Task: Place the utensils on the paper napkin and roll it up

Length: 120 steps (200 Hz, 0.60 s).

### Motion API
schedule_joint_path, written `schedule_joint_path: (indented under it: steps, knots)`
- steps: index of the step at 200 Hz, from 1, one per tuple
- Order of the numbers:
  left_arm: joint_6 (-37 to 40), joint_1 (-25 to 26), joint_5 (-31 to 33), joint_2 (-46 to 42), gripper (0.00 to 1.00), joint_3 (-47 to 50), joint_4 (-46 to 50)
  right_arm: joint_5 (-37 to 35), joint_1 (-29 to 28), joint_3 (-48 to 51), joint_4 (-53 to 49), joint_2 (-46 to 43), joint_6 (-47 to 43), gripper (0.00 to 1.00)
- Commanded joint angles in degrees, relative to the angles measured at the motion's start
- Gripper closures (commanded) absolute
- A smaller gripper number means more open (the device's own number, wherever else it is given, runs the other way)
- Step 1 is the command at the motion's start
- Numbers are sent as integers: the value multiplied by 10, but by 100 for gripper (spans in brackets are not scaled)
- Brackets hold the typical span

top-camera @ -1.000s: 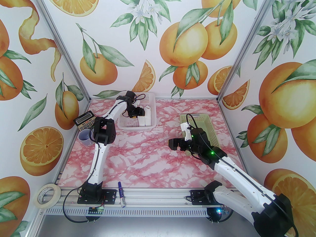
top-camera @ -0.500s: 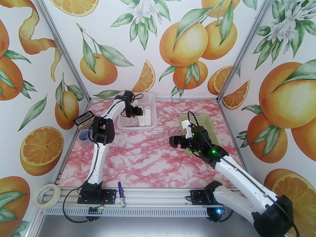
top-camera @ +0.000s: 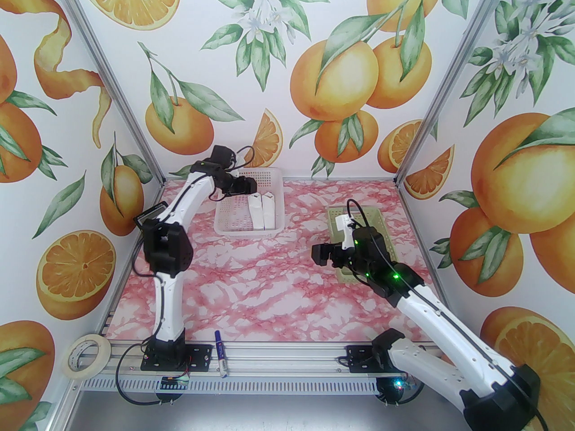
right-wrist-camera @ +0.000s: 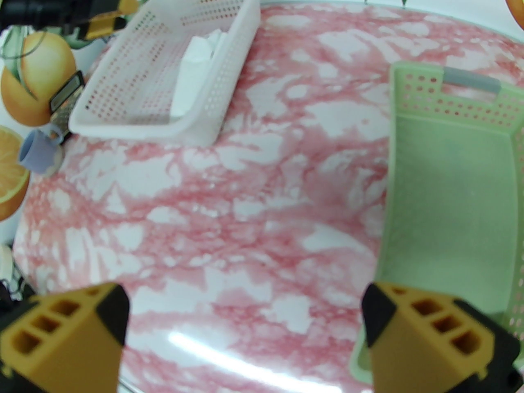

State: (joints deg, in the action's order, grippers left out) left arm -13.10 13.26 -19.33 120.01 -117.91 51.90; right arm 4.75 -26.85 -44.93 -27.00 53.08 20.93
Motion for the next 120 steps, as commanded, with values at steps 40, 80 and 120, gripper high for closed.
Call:
schedule_joint_path:
  steps: [40,80,120]
  knots:
    - [-5,-4,45,-235,30,231,-117,-44,5,-24,-32,-26,-6,0]
    - [-15,-6,78,-389,28,384,-167,-58,5,-30,-35,-32,-6,0]
    - [-30,-9,102,-535,23,516,-202,-80,8,-36,-40,-33,-11,0]
